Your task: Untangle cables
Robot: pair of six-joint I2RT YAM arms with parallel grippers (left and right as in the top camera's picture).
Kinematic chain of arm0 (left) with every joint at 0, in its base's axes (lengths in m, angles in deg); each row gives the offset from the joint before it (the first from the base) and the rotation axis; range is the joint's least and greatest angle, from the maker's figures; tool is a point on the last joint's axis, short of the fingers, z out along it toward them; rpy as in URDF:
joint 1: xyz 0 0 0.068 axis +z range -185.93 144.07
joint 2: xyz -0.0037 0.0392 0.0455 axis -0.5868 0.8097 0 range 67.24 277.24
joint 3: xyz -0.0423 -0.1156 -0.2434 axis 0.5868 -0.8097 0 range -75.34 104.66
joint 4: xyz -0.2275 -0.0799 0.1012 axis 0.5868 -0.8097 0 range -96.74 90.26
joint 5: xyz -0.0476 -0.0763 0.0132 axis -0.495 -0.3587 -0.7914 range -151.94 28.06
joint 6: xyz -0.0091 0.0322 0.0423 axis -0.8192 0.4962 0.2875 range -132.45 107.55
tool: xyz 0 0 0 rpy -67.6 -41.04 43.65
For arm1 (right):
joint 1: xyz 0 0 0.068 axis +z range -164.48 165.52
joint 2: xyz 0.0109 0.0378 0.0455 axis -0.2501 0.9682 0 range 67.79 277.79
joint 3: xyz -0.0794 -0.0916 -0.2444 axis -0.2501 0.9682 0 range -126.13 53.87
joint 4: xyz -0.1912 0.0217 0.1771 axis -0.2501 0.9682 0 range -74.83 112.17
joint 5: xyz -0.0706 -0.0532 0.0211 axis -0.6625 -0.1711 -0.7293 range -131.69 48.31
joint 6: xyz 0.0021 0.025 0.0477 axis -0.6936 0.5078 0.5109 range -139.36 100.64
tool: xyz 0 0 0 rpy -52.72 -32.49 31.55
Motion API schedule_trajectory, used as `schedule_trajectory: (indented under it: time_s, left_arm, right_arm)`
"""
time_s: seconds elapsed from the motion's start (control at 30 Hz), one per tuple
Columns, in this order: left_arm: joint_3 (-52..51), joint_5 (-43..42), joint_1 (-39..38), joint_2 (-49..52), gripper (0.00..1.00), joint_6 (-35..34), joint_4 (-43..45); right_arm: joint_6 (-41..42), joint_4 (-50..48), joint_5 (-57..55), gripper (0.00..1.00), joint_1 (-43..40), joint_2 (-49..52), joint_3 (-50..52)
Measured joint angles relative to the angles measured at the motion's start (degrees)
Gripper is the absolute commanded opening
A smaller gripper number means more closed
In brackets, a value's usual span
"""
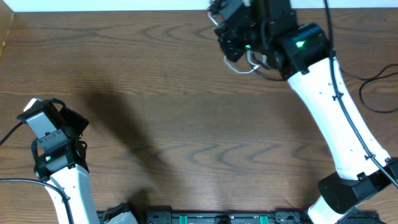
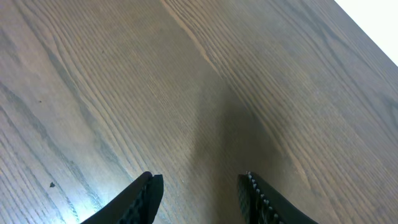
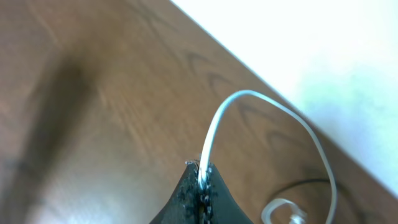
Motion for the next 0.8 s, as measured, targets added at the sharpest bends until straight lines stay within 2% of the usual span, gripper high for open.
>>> schedule_trajectory:
  time_s: [0.17,0.3,0.5,0.7,0.8]
  left_arm:
    - [0.00,-0.26,0.00,0.00,0.44,0.00,0.02]
    - [0.00,-0.61,0.00,0.00,0.44,0.00,0.04]
    - [0.00,-0.68,0.00,0.00,0.44,0.02,0.04]
    - [0.00,-0.83,0.00,0.02,0.44,0.02,0.04]
    - [0.00,-0.83,0.00,0.02,0.44,0.02,0.04]
  right_arm:
    - [1.81,-2.84,-10.75,0.01,0.09,-0.09,0.00]
    - [3.41,-4.61,-10.86,0.01,-0.98,-0.83,0.00]
    - [4.76,-9.77,3.98,0.01,-0.98,-2.89,0.00]
    - [9.88,-20.41,23.23,0.01,-0.94,-3.54,0.13]
    - [12.50,-25.44,28.52,0.01,-0.92,-3.54,0.15]
